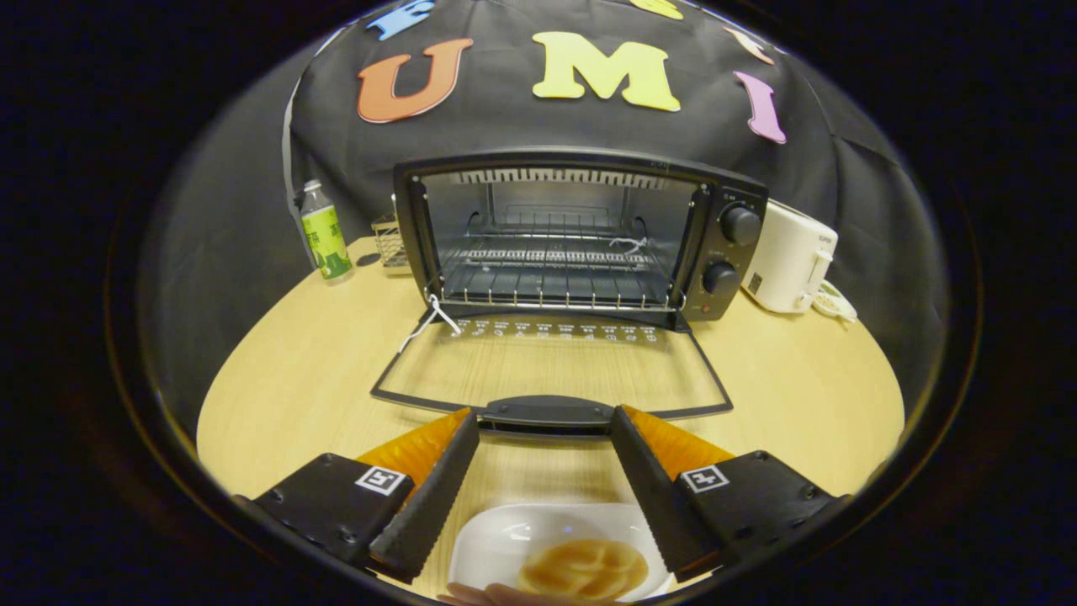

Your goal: Open the toaster oven, put the food inside, and close the toaster oven door.

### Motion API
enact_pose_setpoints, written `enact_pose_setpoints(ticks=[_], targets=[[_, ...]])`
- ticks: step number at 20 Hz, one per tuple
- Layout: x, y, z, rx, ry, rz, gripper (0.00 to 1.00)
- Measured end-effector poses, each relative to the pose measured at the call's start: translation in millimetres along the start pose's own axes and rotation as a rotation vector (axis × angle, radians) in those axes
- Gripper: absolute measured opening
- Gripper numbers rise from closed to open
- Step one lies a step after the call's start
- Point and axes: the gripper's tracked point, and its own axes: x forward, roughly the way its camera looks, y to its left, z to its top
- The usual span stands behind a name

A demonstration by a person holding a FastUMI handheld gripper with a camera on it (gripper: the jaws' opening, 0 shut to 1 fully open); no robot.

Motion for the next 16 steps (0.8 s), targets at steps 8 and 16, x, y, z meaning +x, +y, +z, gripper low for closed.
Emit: enact_pose_setpoints(ticks=[8,16], targets=[[-56.4,-1.7,-2.9,0.01,-0.047,0.026,1.0],[-96.2,-7.6,-50.0,0.006,-0.06,0.047,1.0]])
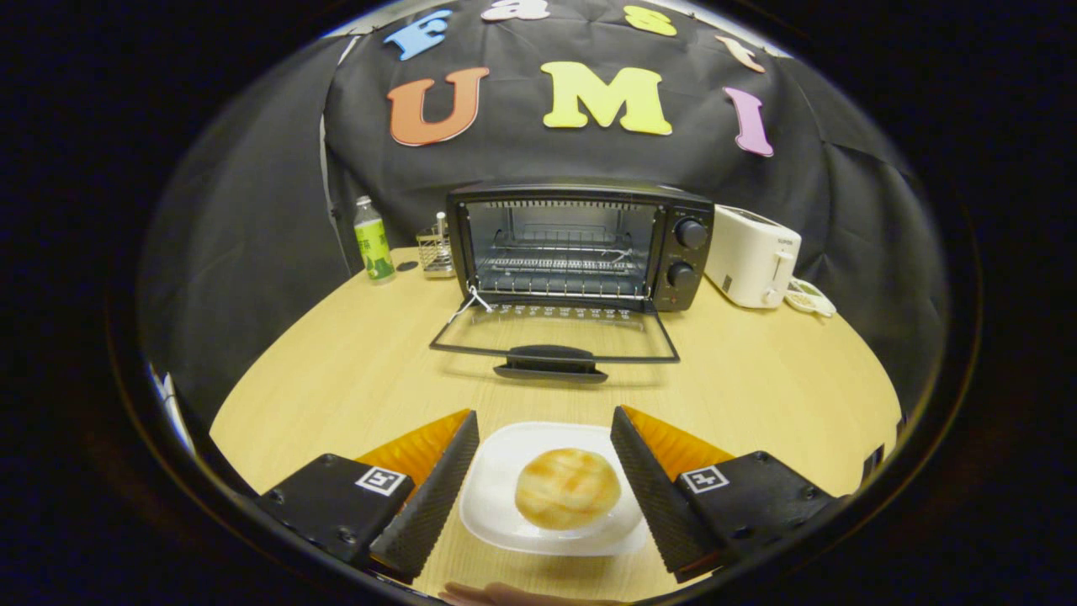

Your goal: Open the toaster oven, put the food inside, and close the toaster oven door.

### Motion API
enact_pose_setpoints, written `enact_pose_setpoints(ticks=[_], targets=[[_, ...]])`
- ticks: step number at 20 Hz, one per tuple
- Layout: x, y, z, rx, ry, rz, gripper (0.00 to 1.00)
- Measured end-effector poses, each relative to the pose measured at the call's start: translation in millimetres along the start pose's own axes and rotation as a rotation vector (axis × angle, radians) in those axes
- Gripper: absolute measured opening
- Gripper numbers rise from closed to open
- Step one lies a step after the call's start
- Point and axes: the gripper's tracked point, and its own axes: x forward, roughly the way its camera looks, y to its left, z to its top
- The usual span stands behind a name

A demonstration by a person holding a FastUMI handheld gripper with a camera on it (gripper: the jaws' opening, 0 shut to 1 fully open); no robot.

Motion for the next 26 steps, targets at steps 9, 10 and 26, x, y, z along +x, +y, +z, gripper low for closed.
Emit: enact_pose_setpoints(ticks=[9,10,26], targets=[[-0.1,-18.8,-53.1,0.023,0.014,-0.083,1.0],[2.0,-18.0,-56.7,0.046,0.008,-0.081,1.0],[-8.7,-4.6,-52.6,0.139,-0.064,-0.008,0.87]])
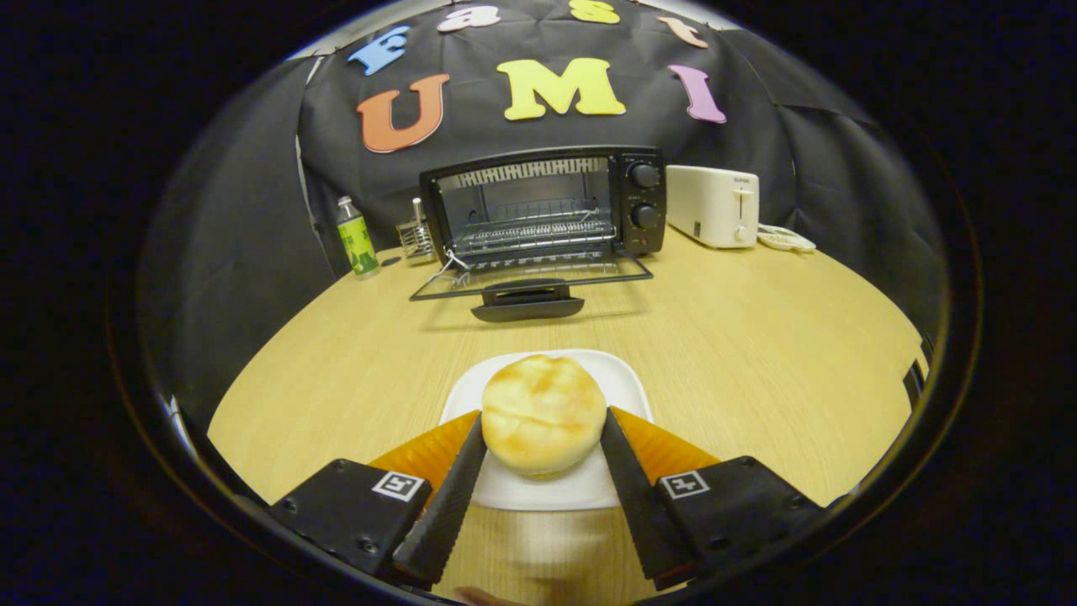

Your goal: Open the toaster oven, put the food inside, and close the toaster oven door.

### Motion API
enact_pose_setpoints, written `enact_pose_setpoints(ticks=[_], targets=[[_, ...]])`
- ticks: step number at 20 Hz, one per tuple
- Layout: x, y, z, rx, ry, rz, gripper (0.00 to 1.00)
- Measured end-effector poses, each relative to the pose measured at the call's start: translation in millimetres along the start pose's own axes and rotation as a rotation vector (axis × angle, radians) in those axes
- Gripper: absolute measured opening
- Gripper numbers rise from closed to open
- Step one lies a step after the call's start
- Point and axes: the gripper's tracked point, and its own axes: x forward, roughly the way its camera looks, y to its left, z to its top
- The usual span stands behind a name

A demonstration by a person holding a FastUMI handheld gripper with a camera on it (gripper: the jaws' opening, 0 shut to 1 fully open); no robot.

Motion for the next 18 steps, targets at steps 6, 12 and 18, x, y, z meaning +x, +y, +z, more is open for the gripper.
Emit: enact_pose_setpoints(ticks=[6,12,18], targets=[[-31.4,26.7,50.7,0.102,-0.128,0.09,0.87],[-28.8,32.2,78.8,0.228,-0.184,0.128,0.87],[19.0,32.6,120.8,0.394,-0.198,0.231,0.86]])
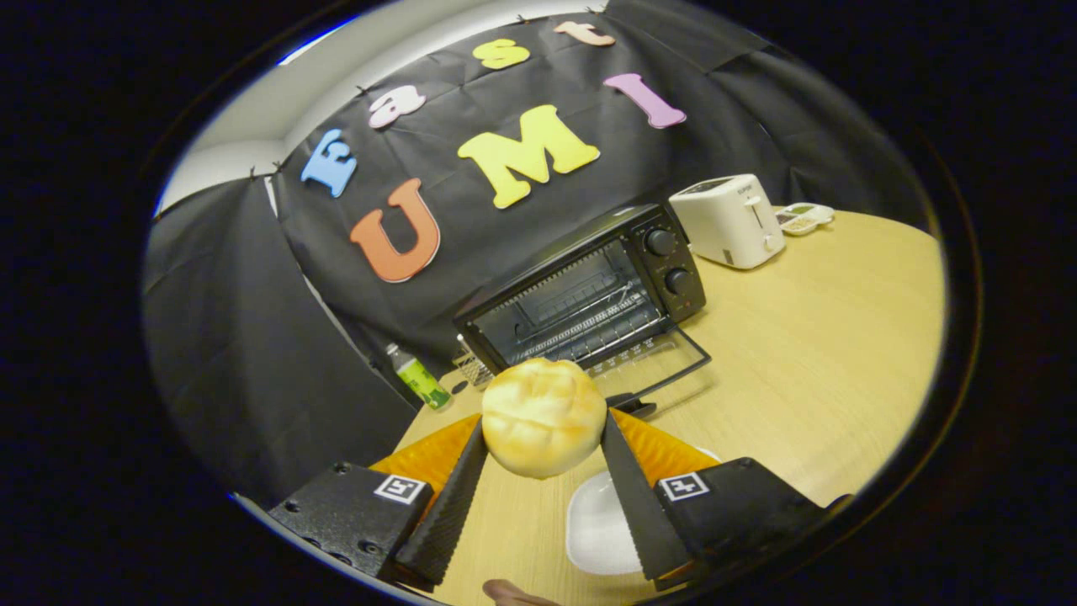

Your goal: Open the toaster oven, put the food inside, and close the toaster oven door.

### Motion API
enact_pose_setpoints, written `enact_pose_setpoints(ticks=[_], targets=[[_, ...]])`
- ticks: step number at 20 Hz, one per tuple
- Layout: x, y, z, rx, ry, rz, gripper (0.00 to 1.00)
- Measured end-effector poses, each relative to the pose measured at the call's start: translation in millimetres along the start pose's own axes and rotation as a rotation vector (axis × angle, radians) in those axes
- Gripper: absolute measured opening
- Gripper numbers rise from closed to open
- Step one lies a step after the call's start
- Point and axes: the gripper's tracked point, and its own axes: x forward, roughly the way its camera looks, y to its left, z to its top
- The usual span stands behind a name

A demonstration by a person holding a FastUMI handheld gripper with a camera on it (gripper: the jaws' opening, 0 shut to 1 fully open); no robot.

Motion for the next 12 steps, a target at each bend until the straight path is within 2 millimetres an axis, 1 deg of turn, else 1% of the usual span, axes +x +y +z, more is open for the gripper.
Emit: enact_pose_setpoints(ticks=[2,4,5,6,7,9,10,12], targets=[[28.3,-6.0,6.3,0.012,0.022,0.008,0.86],[56.3,-11.3,17.4,0.031,0.022,0.022,0.86],[71.3,-9.5,23.5,0.061,0.014,0.052,0.86],[83.7,-6.9,25.5,0.091,0.021,0.075,0.86],[99.6,-8.3,29.7,0.115,0.03,0.082,0.87],[123.0,-14.6,34.3,0.14,0.051,0.079,0.87],[135.4,-17.7,40.4,0.149,0.038,0.073,0.87],[158.1,-30.2,52.8,0.153,0.003,0.033,0.87]])
